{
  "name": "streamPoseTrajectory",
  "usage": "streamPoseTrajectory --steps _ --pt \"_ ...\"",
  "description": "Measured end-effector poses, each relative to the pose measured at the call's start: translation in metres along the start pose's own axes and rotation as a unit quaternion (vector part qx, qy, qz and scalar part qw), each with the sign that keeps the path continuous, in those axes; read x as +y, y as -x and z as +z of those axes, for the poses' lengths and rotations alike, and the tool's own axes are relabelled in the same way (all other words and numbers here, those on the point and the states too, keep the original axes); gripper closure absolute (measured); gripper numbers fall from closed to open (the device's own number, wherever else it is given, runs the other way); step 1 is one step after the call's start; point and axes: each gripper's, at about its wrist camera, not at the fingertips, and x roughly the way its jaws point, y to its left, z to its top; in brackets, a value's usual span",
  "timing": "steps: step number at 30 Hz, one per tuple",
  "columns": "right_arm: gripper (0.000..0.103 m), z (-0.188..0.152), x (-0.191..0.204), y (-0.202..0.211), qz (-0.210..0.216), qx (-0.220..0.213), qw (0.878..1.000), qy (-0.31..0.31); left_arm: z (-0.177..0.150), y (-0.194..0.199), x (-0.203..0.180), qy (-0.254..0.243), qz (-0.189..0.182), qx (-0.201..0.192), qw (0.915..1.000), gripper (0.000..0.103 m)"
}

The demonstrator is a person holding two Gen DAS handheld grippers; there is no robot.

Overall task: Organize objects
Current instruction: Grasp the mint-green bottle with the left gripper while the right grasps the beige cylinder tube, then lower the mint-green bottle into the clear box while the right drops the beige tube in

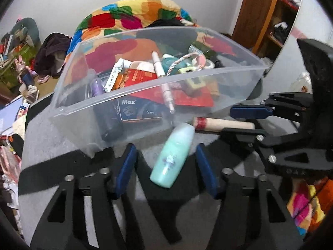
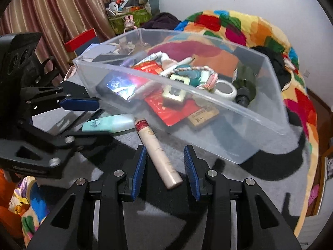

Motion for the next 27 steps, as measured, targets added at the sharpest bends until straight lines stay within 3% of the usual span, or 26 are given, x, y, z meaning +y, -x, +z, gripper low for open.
streamPoseTrajectory --steps 2,4,7,19,27 --pt "0.069 -0.002 0.001 0.000 -0.002 -0.002 1.000 0.002 -0.001 -0.002 -0.002 -0.009 0.006 0.002 0.9999 0.057" --pt "0.076 -0.005 0.003 0.002 -0.003 -0.005 1.000 0.006 -0.004 0.001 -0.006 -0.020 0.003 -0.005 0.9998 0.072" --pt "0.086 -0.009 0.006 0.007 0.004 -0.009 1.000 0.006 -0.012 0.004 -0.011 -0.025 0.007 -0.014 0.9996 0.079" --pt "0.089 -0.030 0.007 0.044 0.021 -0.059 0.998 -0.028 -0.045 0.030 -0.011 0.043 -0.030 -0.071 0.9960 0.079" --pt "0.089 -0.017 0.011 0.080 0.023 -0.117 0.992 -0.033 -0.030 0.070 -0.015 0.023 -0.003 -0.127 0.9917 0.079"
